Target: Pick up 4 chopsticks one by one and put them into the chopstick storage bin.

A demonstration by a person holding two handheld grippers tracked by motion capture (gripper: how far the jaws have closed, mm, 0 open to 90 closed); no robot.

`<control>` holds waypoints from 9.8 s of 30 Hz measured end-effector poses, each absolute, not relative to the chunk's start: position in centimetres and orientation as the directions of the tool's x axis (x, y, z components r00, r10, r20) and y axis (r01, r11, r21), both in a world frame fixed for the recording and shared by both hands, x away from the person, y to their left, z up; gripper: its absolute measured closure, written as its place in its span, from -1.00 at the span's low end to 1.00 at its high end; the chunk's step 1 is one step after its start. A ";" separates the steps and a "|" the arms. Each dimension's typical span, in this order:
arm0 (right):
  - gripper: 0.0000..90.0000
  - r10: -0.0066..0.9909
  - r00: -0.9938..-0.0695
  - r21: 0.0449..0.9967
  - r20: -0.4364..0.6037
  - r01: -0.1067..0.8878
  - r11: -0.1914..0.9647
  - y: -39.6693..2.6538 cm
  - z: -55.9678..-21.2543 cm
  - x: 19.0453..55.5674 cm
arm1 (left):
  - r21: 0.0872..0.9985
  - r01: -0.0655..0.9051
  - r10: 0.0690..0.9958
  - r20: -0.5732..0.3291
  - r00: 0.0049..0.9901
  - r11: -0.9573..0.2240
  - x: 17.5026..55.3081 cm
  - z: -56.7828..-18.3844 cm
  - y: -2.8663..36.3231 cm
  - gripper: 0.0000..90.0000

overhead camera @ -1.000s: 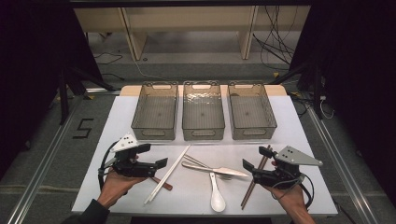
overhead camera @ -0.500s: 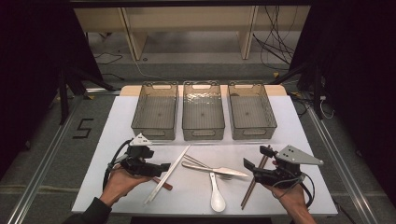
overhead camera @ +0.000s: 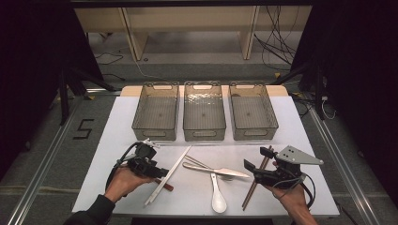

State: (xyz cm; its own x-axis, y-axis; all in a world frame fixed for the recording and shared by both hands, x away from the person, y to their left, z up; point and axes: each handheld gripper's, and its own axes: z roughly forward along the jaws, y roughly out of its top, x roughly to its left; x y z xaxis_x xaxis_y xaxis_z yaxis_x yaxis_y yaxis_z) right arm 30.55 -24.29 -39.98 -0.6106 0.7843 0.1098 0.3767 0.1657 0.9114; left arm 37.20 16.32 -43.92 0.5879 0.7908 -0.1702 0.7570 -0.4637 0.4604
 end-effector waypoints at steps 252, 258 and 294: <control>-0.47 0.767 -0.629 0.918 0.127 0.367 0.149 -24.4 -39.7 30.6 | 0.401 0.717 0.753 -0.093 0.651 -0.570 40.0 -42.7 13.8 -0.54; -0.47 0.767 -0.629 0.918 0.127 0.368 0.149 -24.4 -39.7 30.6 | 0.353 0.713 0.738 -0.086 0.670 -0.606 39.4 -43.3 13.3 -0.43; -0.47 0.766 -0.631 0.918 0.122 0.366 0.155 -24.3 -39.7 30.6 | 0.239 0.711 0.715 -0.086 0.694 -0.661 39.3 -46.1 13.0 0.54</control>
